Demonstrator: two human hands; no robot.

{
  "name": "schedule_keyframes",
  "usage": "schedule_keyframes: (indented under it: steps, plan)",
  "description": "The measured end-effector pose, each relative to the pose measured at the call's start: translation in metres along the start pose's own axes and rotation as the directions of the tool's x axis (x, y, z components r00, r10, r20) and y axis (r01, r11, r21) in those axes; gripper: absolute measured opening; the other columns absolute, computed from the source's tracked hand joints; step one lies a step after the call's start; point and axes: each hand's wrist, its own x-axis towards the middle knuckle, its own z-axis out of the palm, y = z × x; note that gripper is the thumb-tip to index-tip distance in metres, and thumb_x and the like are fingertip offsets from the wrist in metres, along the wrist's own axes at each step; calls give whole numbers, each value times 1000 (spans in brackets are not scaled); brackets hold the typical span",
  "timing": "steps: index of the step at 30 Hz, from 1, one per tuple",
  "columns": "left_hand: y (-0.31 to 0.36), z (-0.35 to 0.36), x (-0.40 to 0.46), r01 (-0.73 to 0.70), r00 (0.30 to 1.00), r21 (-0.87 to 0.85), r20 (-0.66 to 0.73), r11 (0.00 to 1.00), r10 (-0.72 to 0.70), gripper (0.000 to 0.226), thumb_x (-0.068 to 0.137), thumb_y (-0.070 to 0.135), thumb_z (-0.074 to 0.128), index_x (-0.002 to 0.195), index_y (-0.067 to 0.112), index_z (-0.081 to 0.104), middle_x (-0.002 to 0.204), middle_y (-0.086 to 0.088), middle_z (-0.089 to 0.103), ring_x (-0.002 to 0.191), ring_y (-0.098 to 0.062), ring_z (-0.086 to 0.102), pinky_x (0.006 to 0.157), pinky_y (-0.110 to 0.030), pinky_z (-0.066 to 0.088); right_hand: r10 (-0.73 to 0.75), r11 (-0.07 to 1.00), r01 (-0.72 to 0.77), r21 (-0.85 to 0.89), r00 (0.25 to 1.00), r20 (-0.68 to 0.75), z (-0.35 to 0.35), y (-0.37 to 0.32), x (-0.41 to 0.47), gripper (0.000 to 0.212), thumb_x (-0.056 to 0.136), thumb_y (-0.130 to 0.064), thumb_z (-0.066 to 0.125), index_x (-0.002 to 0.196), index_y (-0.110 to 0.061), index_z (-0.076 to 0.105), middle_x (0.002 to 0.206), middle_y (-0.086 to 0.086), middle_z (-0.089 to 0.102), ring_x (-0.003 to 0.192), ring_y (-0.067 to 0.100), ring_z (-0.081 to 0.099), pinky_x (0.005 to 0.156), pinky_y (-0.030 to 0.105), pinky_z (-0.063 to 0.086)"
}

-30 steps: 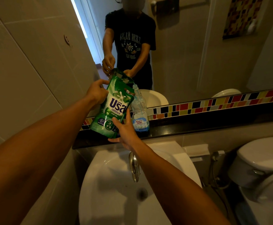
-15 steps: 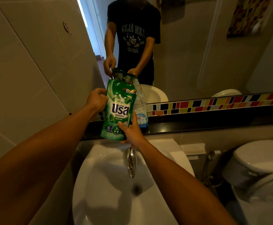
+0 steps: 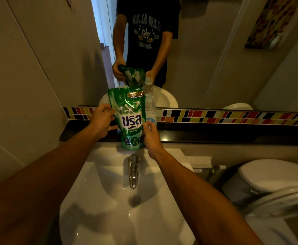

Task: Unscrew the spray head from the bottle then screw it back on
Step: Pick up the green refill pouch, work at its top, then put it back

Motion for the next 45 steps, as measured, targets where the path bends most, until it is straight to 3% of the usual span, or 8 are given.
schedule_keyframes:
  steps: [7,14,22,25,29,35,39,45]
  plan:
    - [4,-36,-8,-16,1000,-172,-8,985,15,16,99,7,51,97,22,56,98,-3,70,92,-21,68,82,-61,55,-44,999,43,-21,998,-53,33,-5,16,13,107,-16,50,102,-21,61,113,15,72,102,29,72,77,40,63]
    - [17,-93,-6,-123,990,-148,-82,981,112,10,101,11,51,98,20,56,106,-2,67,102,-26,62,92,-66,48,-17,999,16,-50,1000,-17,100,-4,25,20,108,-13,46,97,-23,60,108,7,71,98,25,71,78,45,63]
    - [11,-149,21,-179,958,-134,-250,975,141,10,100,12,52,105,18,57,125,-12,65,118,-34,60,94,-63,49,-32,985,25,-169,999,-43,181,10,52,16,107,-8,44,99,-11,58,105,16,68,107,38,66,93,61,57]
    - [5,-161,38,-173,947,-137,-297,975,126,13,99,11,52,95,21,57,118,-12,66,119,-37,60,94,-61,51,-29,985,21,-174,999,-44,201,19,69,23,107,-9,46,90,-19,57,101,10,68,106,34,66,95,60,57]
    - [-5,-176,61,-170,923,-193,-374,966,88,25,95,3,54,85,26,57,109,-10,66,112,-38,64,84,-52,58,-16,983,11,-185,1000,-26,221,36,88,13,107,-12,47,104,-11,60,113,18,68,109,35,66,95,60,56]
    - [-16,-196,83,-190,918,-249,-388,950,82,27,88,-2,50,93,23,58,98,-4,68,93,-27,69,75,-47,59,-88,974,83,-210,996,-12,238,43,98,12,107,-10,47,101,-14,57,113,20,68,111,37,65,97,61,56]
    - [-15,-194,85,-218,915,-262,-390,940,103,30,88,-3,51,93,24,60,97,0,71,90,-22,72,78,-51,60,-103,973,101,-208,995,-1,238,43,98,12,107,-9,47,103,-14,57,114,18,68,110,33,66,98,57,56]
    - [-20,-183,66,-223,854,-1,-482,975,195,34,86,0,62,116,13,52,102,-6,63,98,-25,66,89,-48,58,-63,973,75,-219,996,62,219,43,82,37,104,-5,54,141,-10,51,134,18,64,121,29,62,104,45,53]
